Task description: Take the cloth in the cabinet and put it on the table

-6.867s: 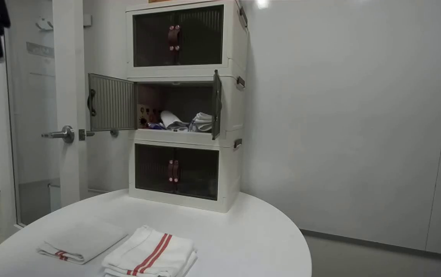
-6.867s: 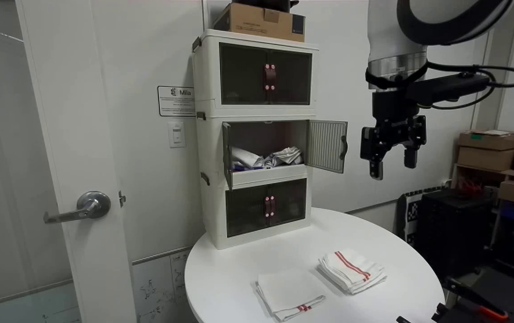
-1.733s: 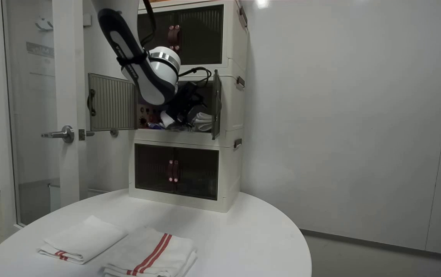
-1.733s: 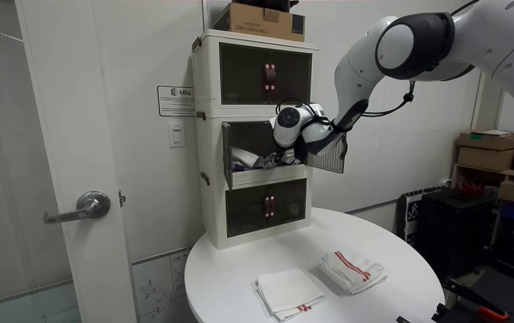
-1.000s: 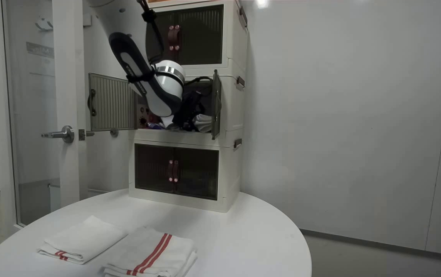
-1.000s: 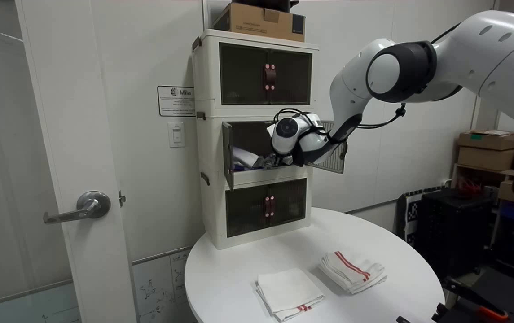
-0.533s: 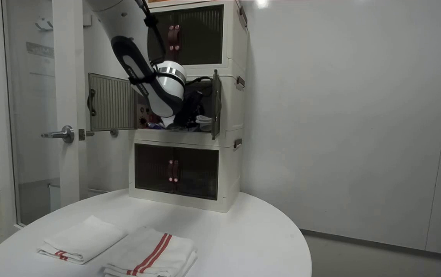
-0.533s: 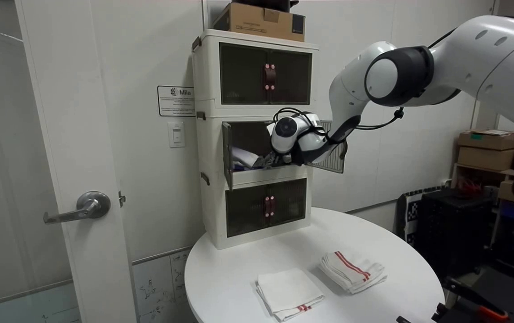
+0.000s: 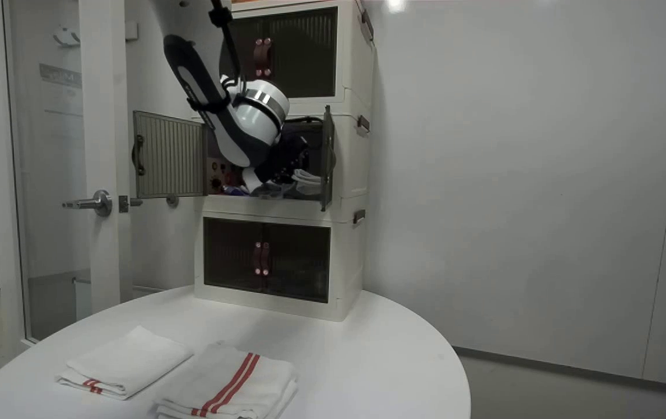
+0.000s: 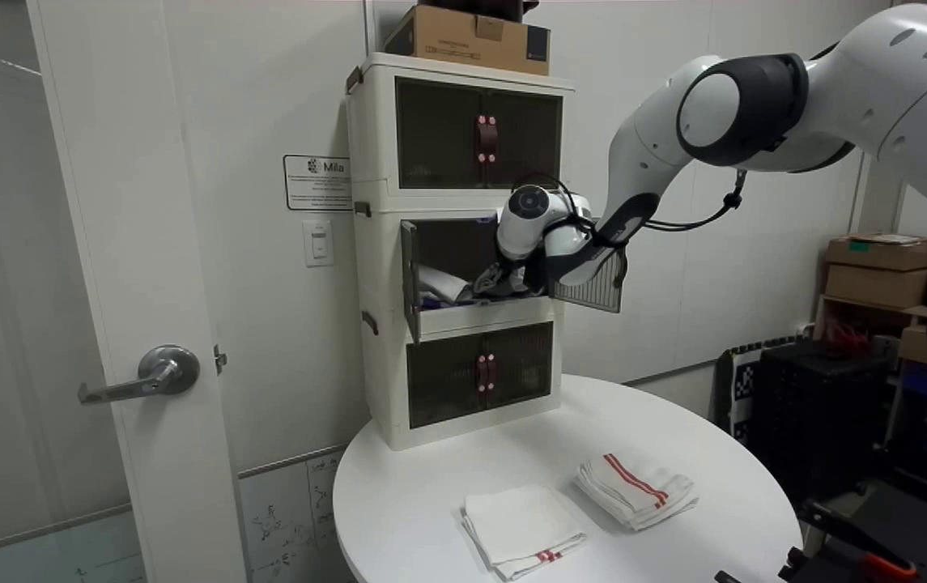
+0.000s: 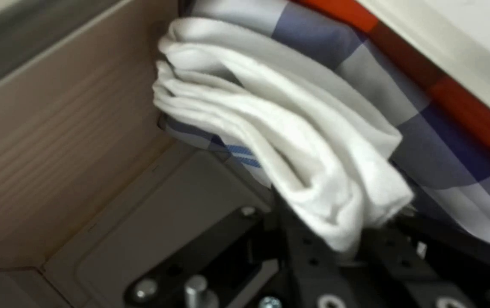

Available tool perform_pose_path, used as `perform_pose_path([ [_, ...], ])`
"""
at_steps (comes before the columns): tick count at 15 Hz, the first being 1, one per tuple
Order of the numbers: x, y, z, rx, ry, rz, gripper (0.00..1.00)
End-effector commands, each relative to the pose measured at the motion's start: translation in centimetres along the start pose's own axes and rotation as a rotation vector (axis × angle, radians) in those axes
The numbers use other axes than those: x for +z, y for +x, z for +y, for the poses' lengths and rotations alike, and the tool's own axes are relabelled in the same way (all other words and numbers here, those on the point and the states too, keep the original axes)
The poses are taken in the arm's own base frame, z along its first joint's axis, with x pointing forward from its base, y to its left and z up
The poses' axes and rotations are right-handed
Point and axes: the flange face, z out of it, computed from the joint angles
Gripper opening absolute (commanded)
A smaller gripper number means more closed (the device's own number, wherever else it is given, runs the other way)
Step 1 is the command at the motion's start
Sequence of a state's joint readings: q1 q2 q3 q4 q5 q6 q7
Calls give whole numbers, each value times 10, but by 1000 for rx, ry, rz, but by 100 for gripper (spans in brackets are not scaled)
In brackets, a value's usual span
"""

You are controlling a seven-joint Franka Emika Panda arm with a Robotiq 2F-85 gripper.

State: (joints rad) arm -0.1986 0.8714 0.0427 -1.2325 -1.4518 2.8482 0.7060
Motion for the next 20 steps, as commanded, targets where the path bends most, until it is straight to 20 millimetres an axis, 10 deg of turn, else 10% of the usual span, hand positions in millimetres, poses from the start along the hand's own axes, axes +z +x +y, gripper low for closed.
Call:
perform_pose_path([
  [1, -18, -11, 6, 149, 72, -58, 9],
  [20, -92, -69, -36, 379, 252, -200, 9],
])
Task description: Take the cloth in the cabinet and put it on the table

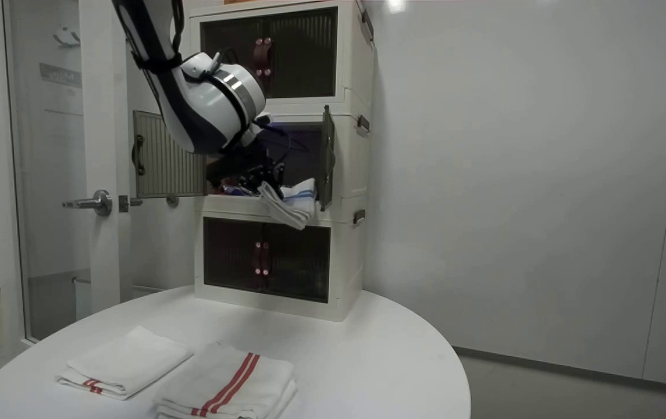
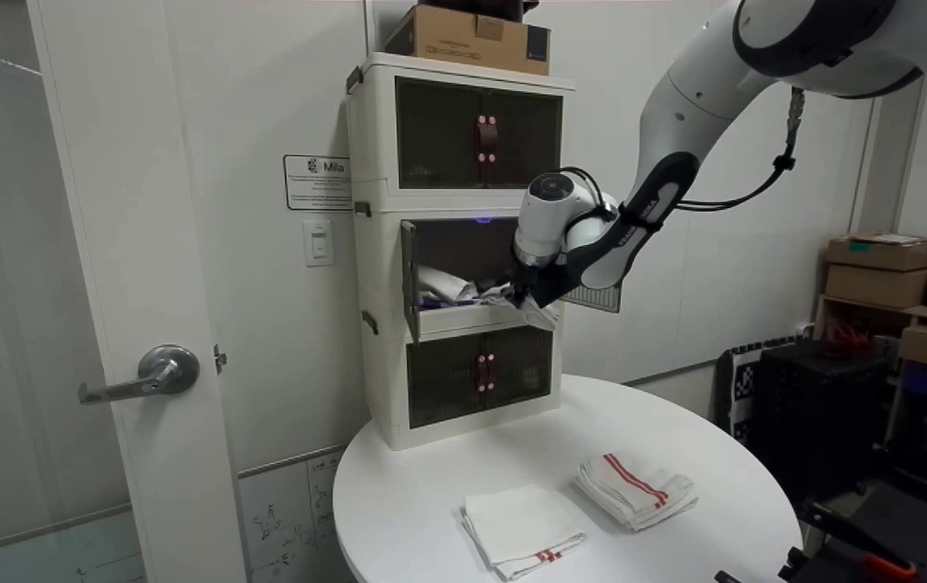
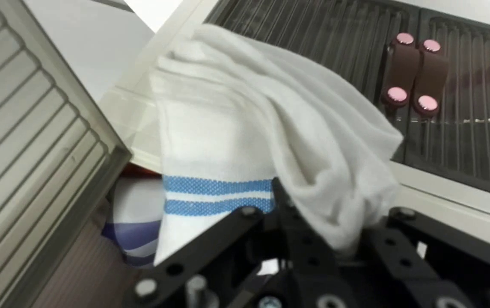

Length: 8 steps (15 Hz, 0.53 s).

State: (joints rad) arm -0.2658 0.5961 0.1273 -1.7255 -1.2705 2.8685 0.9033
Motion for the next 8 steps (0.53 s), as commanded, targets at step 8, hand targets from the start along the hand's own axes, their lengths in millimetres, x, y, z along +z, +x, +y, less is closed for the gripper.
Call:
perform_pose_path([
  [8, -34, -82, -2, 246, 244, -92, 9],
])
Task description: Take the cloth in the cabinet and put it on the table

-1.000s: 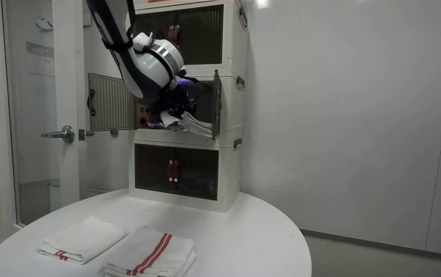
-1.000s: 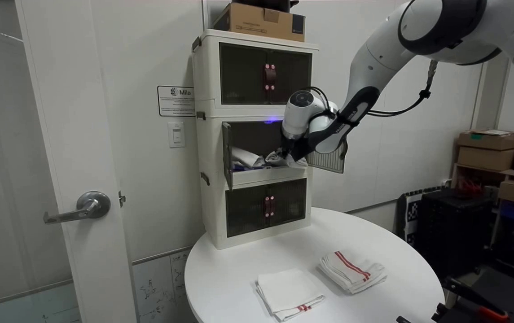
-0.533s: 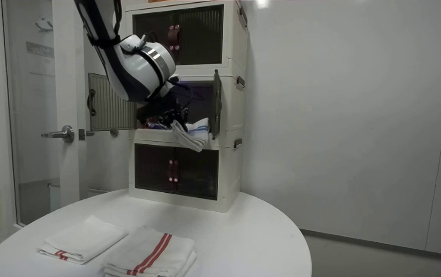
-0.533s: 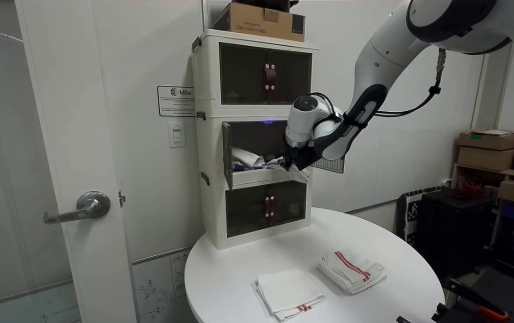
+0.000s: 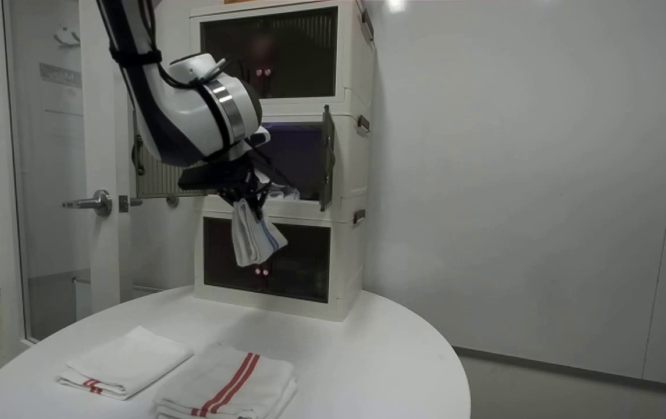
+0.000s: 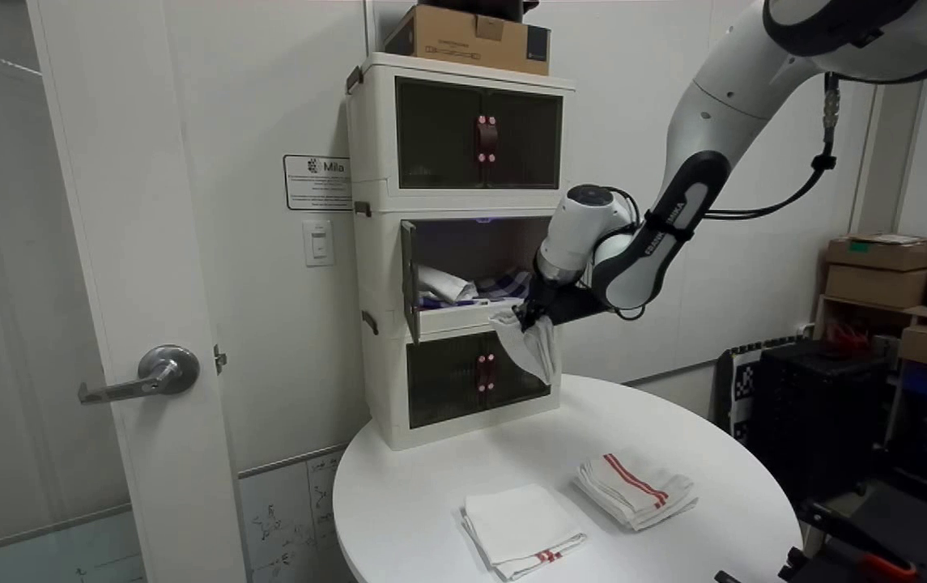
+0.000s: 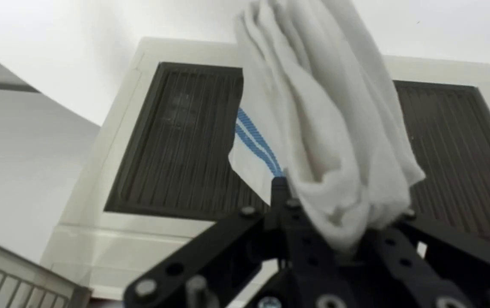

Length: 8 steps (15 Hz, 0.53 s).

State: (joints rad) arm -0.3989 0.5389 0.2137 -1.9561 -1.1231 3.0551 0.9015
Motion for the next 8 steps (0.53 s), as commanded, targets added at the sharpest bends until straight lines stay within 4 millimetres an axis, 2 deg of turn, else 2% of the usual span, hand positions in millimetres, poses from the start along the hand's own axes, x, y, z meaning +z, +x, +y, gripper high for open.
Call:
perform_pose_path([
  [1, -24, -25, 4, 83, 40, -26, 9],
  [8, -54, -61, 13, 132, -13, -94, 9],
])
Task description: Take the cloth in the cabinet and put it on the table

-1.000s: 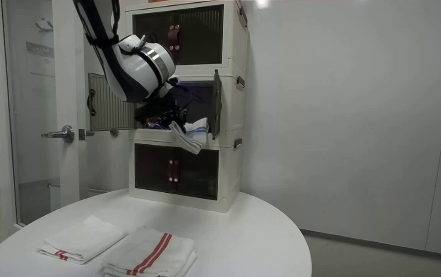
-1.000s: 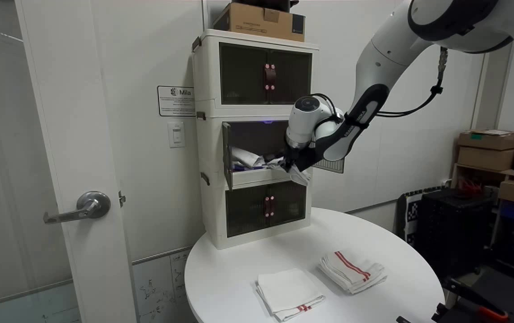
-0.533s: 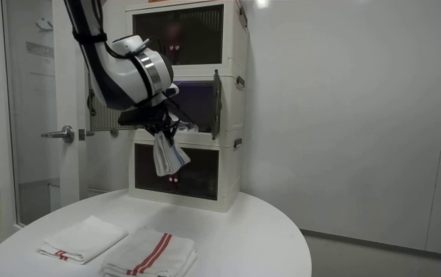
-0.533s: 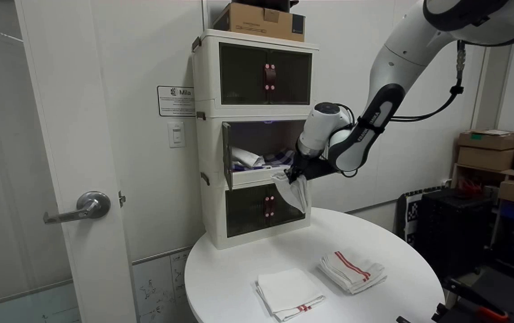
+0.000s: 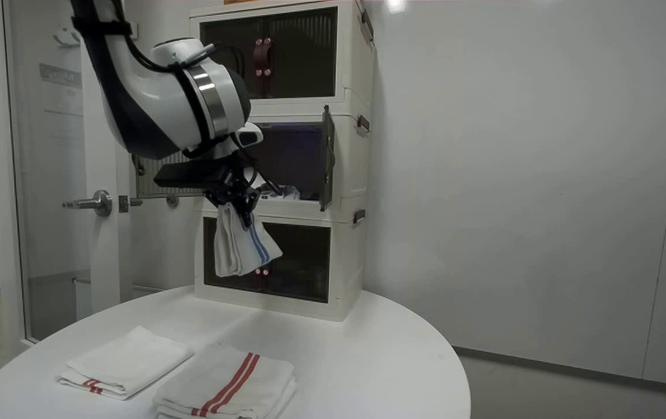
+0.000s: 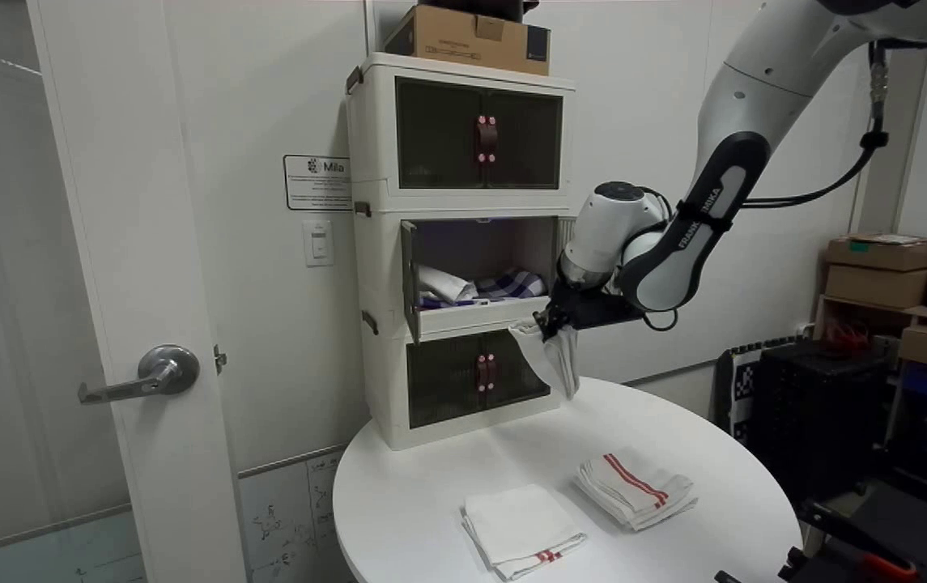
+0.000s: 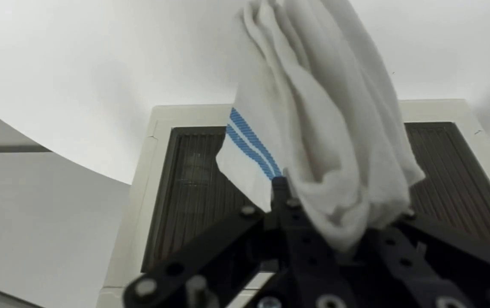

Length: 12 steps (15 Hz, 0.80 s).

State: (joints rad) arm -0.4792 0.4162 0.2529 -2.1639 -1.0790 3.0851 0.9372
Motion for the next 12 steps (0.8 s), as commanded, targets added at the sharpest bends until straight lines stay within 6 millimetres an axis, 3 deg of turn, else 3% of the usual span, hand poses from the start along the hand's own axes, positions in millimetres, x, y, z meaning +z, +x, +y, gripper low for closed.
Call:
perform_pose_path([
  [1, -26, -23, 7, 39, -43, -38, 9],
  [7, -39, -65, 29, 74, -84, -95, 9],
  [12, -45, -103, 62, 177, -71, -108, 9],
])
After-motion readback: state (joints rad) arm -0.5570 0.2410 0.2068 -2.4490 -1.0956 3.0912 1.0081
